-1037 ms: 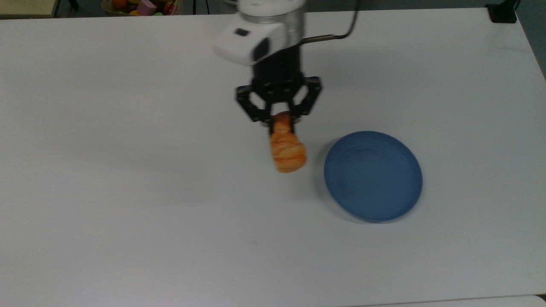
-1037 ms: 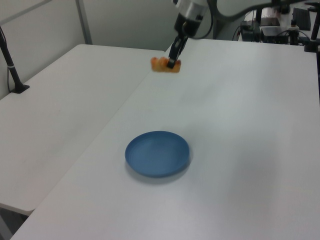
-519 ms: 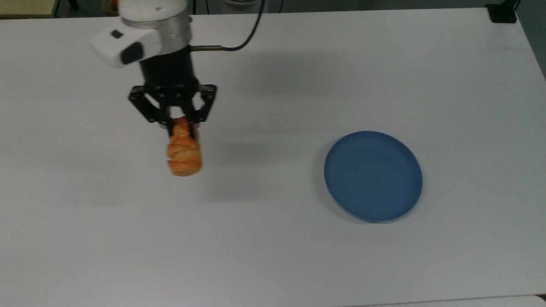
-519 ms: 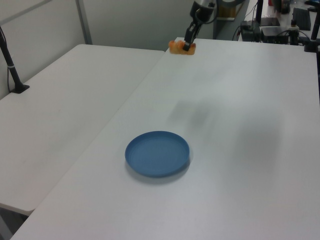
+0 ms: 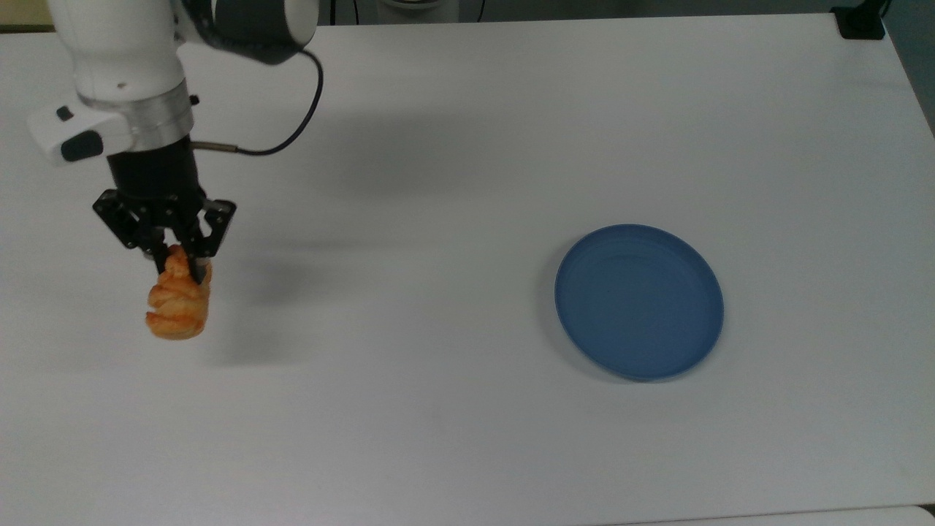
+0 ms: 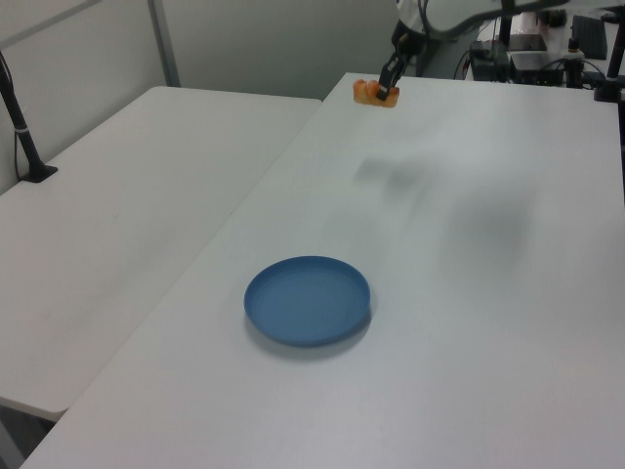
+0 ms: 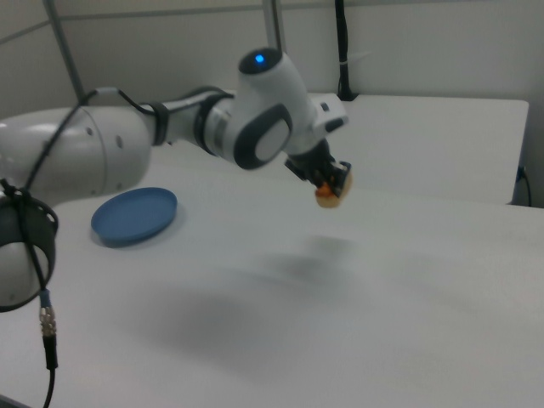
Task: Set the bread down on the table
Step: 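Lower the bread onto the bare table and open the gripper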
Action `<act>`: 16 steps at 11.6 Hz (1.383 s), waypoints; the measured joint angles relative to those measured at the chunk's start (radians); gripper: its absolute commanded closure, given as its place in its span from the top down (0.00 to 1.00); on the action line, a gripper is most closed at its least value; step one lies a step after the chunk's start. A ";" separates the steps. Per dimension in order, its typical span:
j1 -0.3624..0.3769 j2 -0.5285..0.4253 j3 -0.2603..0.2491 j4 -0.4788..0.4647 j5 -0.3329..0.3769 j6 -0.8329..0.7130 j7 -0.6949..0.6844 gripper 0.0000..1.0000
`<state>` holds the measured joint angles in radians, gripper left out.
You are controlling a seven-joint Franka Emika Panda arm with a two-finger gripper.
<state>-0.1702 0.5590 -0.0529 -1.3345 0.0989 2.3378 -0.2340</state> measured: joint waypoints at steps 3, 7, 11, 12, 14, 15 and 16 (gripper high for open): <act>-0.038 0.099 0.000 -0.002 0.000 0.160 -0.026 0.34; -0.072 0.189 0.000 0.022 0.000 0.256 -0.040 0.35; -0.108 0.266 0.000 0.051 0.000 0.319 -0.064 0.42; -0.111 0.275 0.000 0.054 0.000 0.321 -0.069 0.50; -0.113 0.280 0.000 0.055 0.000 0.321 -0.071 0.94; -0.113 0.283 0.001 0.056 0.000 0.321 -0.072 1.00; -0.113 0.284 0.001 0.056 0.000 0.321 -0.072 1.00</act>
<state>-0.2830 0.8427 -0.0518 -1.2790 0.0990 2.6584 -0.3059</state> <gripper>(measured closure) 0.449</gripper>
